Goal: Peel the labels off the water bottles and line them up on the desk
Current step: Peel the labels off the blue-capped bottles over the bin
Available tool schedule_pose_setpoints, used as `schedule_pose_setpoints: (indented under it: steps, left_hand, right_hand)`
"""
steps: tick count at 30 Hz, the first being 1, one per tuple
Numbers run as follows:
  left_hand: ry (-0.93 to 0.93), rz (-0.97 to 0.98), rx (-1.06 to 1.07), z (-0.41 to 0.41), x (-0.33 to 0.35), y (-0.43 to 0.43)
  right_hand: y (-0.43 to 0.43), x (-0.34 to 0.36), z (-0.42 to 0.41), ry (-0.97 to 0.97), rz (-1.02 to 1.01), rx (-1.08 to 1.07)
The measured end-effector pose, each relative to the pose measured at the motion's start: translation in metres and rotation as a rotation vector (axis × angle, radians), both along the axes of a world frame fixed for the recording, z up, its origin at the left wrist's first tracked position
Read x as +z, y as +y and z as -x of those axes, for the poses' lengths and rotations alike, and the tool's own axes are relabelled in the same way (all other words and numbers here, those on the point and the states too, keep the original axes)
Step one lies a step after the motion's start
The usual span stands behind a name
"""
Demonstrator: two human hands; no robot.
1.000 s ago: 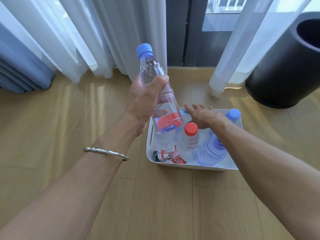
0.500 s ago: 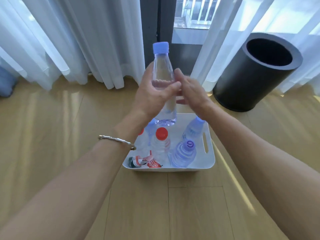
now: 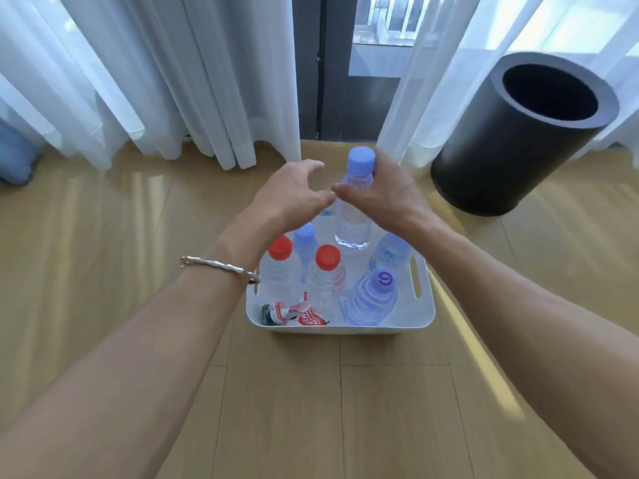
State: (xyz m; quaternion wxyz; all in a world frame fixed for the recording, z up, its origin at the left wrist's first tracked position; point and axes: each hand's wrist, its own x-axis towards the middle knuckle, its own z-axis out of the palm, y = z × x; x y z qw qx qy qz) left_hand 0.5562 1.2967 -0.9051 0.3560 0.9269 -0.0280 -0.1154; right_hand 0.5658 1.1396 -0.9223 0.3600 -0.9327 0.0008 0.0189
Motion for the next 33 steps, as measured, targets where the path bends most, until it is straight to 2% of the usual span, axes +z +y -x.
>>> schedule_pose_setpoints:
  steps: [4, 8, 14, 19, 22, 27, 33]
  left_hand:
    - [0.092, -0.131, -0.009, 0.002, -0.011, 0.007]
    - [0.140, -0.210, -0.025, 0.003, -0.022, 0.011]
    - [0.196, -0.261, -0.071, 0.000, -0.028, 0.008]
    - [0.190, -0.279, -0.083, -0.001, -0.030, 0.000]
    - [0.185, -0.289, -0.088, 0.001, -0.032, -0.006]
    - [0.165, -0.318, -0.105, 0.005, -0.033, -0.016]
    - [0.134, -0.329, -0.098, 0.009, -0.028, -0.019]
  right_hand:
    - [0.004, -0.027, 0.007, 0.146, 0.110, -0.026]
    - [0.005, -0.048, 0.011, 0.256, 0.112, -0.014]
    - [0.001, -0.059, 0.006, 0.254, 0.155, 0.016]
    - [0.006, -0.051, 0.008, 0.336, 0.187, 0.139]
    - [-0.004, -0.039, 0.005, 0.308, 0.216, 0.193]
    - [-0.032, -0.031, 0.003, 0.202, 0.428, 0.113]
    - [-0.048, -0.036, 0.007, 0.377, 0.299, 0.050]
